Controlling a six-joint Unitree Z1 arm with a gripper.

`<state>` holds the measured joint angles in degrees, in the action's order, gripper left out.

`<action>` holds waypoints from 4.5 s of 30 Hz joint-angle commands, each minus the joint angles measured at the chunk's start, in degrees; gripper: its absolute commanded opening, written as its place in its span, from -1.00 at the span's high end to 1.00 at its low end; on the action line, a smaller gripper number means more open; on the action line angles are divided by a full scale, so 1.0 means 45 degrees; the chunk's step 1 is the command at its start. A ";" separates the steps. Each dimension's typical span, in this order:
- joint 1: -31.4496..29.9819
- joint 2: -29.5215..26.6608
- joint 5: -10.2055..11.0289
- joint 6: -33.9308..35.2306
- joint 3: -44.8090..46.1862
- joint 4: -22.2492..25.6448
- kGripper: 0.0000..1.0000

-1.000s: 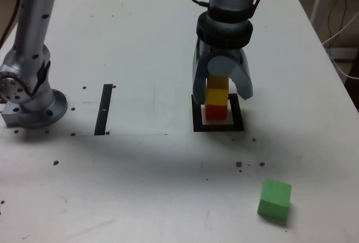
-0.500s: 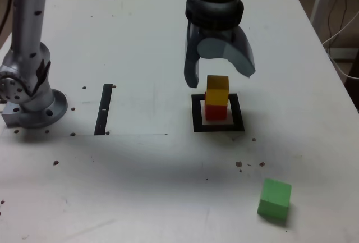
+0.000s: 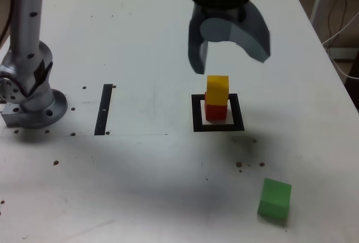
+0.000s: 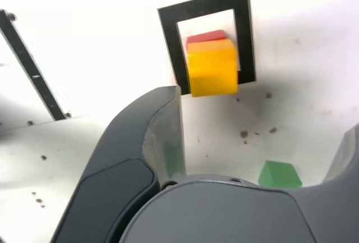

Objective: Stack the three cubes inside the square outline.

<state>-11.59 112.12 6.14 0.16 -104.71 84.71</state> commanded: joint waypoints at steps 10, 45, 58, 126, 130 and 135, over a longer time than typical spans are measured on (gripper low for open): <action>-0.1773 0.1153 0.0021 -0.0361 -0.1494 0.0337 -1.00; -0.3982 0.5614 -0.0742 0.0143 -0.5496 0.0957 -0.99; -0.3987 0.6414 -0.1153 0.0350 -0.5863 0.0926 -0.95; -0.3320 0.2072 -0.0515 0.0610 -0.2528 0.1444 0.50; -0.2726 0.1002 -0.0467 0.0628 -0.1411 0.1476 0.50; -0.1742 -0.0176 -0.0276 0.0566 -0.0438 0.1502 0.50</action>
<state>-20.56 112.81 4.70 2.89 -107.25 90.88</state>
